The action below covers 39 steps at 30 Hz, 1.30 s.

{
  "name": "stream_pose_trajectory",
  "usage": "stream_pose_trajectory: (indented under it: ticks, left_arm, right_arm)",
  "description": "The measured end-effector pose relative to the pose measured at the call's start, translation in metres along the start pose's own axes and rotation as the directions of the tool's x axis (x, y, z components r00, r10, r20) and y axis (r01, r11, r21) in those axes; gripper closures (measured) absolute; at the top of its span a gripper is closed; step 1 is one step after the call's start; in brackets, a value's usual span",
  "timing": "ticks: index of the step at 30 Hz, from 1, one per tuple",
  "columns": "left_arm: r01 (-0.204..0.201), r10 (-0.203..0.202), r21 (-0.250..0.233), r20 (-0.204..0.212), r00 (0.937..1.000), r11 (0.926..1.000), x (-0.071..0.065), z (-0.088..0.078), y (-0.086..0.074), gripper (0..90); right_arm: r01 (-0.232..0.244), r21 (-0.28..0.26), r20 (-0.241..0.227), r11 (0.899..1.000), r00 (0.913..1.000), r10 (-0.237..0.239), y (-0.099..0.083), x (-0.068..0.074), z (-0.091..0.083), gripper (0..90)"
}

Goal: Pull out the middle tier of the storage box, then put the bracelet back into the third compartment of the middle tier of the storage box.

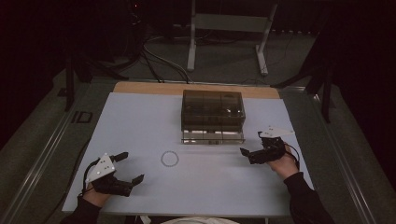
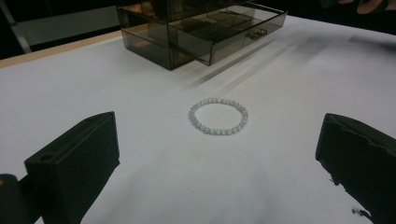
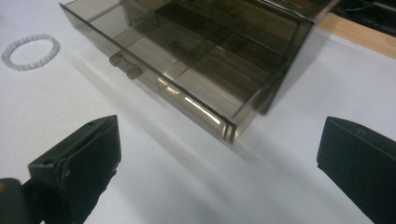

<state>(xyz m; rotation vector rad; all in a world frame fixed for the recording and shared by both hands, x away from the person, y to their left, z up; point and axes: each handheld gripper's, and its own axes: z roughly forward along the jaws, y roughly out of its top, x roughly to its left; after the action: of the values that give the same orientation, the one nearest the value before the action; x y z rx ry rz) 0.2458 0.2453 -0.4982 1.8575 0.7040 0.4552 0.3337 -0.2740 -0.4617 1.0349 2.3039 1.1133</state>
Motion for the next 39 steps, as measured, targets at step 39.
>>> stream_pose_trajectory:
  ticks: [39]
  left_arm:
    - [0.014,-0.02,0.098,0.056,0.9982,0.9951,0.01,0.028,0.04,0.8]
  right_arm:
    - [-0.063,-0.11,0.093,0.992,0.993,0.073,-0.047,0.027,-0.016,0.0]
